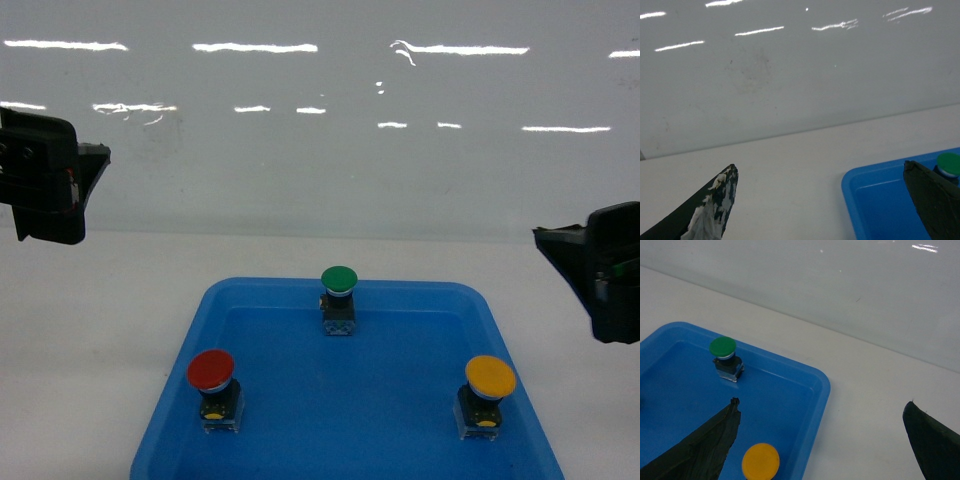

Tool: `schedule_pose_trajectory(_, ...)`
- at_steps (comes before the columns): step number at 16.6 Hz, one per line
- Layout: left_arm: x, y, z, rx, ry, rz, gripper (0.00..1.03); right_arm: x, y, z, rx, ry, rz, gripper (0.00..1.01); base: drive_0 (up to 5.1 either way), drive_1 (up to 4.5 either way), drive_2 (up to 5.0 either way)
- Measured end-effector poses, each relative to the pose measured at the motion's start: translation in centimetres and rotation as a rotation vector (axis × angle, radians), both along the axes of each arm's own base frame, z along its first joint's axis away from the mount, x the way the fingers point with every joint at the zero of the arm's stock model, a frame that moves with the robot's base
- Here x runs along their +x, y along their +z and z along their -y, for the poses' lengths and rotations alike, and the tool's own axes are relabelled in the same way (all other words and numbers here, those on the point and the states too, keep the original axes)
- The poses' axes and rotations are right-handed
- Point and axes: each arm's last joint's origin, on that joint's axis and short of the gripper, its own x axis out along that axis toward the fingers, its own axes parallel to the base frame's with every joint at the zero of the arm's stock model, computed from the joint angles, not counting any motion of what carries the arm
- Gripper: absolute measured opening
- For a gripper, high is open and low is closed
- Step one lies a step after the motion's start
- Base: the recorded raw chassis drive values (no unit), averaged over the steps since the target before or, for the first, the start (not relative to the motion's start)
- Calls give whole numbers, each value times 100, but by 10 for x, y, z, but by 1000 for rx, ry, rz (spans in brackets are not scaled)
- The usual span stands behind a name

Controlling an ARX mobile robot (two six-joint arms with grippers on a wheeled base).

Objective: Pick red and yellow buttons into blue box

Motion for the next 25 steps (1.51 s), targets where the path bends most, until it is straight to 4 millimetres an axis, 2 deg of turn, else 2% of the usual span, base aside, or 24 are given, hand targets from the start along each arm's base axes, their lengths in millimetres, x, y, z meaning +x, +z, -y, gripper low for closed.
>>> schedule_pose_trajectory(2, 2, -1, 0, 18, 2, 8, 98, 3, -7, -1, 1, -41, -60, 98, 0, 0, 0)
schedule_pose_trajectory(22, 2, -1, -1, 30, 7, 11, 98, 4, -6, 0, 26, -59, -59, 98, 0, 0, 0)
schedule_pose_trajectory(23, 2, -1, -1, 30, 7, 11, 98, 10, -3, -10, 43, 7, -55, 98, 0, 0, 0)
schedule_pose_trajectory(24, 2, -1, -1, 30, 8, 11, 98, 19, -6, -34, 57, 145, -108, 98, 0, 0, 0)
schedule_pose_trajectory(25, 2, -1, -1, 30, 7, 11, 98, 26, -13, -46, 25, 192, -170, 98, 0, 0, 0)
